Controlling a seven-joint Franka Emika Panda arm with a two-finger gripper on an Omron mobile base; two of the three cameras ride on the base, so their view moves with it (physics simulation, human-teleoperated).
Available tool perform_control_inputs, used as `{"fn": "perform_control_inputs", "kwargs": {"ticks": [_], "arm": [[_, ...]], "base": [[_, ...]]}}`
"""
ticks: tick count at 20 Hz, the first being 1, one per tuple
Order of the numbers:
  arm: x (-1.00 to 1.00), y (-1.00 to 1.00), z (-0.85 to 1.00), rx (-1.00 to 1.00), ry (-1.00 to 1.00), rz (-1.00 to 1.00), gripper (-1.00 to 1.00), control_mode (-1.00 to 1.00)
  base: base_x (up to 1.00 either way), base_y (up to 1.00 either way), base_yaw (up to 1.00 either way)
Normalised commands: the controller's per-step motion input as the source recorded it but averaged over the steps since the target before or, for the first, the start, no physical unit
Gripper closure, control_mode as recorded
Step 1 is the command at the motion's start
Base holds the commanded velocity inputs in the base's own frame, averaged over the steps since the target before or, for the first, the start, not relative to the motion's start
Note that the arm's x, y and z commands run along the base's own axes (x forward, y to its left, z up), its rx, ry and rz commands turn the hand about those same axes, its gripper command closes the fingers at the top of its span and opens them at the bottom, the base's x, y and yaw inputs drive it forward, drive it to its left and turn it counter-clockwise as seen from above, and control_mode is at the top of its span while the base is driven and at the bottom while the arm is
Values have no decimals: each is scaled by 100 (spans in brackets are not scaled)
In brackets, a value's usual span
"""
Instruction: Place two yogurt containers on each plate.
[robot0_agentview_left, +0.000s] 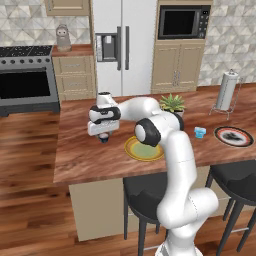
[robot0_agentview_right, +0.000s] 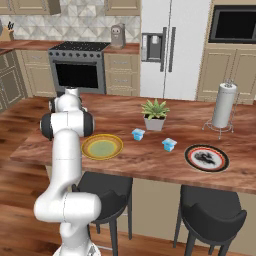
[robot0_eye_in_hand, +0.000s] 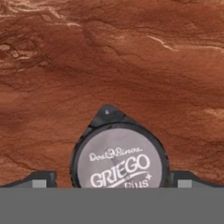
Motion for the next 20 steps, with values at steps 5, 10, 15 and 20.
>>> {"fn": "perform_control_inputs", "kwargs": {"ticks": [5,10,15,20], "arm": [[0,0,-16,0,0,0,-100,-100],[0,0,-16,0,0,0,-100,-100],[0,0,-8,0,0,0,-100,-100],[0,0,0,0,0,0,-100,-100]], "base": [[0,0,0],[0,0,0],[0,0,0],[0,0,0]]}}
